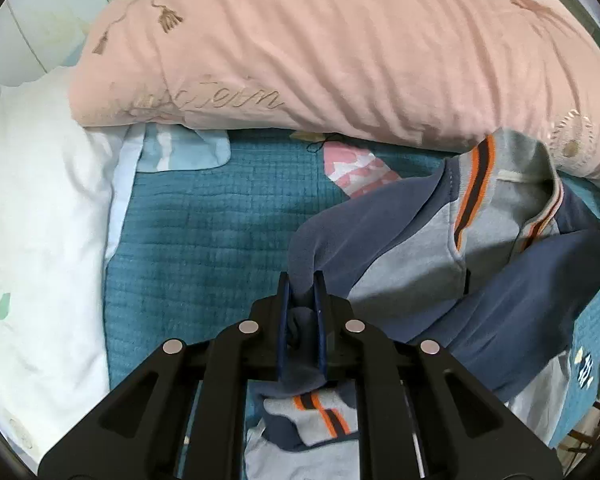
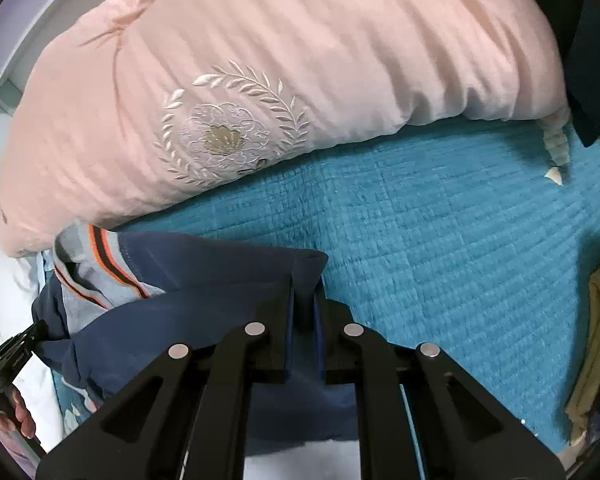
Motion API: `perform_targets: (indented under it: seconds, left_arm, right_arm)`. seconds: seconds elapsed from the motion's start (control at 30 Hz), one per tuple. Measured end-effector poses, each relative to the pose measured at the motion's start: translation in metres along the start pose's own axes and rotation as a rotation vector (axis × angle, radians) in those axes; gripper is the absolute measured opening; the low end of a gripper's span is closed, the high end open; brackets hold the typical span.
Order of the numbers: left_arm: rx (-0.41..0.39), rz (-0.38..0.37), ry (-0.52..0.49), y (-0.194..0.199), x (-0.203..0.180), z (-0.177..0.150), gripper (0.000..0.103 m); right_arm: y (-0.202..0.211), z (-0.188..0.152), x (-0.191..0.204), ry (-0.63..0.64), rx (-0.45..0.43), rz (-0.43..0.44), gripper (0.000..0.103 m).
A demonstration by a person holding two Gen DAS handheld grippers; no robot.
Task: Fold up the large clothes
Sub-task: 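Grasp the jacket side edge with the right tool while the left tool holds the hem, then lift the jacket hem with both tools and fold it over toward the collar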
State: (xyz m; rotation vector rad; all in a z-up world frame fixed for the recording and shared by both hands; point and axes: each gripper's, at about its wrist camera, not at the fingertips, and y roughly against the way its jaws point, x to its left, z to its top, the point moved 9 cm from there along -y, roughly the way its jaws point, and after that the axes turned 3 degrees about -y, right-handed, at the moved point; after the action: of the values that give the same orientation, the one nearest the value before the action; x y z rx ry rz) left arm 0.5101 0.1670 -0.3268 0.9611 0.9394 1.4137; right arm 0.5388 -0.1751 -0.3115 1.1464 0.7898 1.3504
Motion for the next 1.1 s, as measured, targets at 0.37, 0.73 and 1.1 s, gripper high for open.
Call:
perform_targets:
  seconds: [0.37,0.73,1.1]
  left_arm:
    - [-0.074,0.006,-0.041,0.066,0.014,-0.046,0.007]
    - [-0.046,-0.050,-0.085,0.075,0.015,-0.122,0.006]
    - [-0.077,-0.138,-0.059,0.107,0.012,-0.173,0.006]
  right_arm:
    - [0.066,-0.041,-0.009,0.046,-0.077,-0.007,0.006]
    - [0.096,-0.120,-0.022,0.091,-0.075,-0.003,0.005]
    - [0.110,-0.182,-0.040,0.060,-0.003,0.064,0.005]
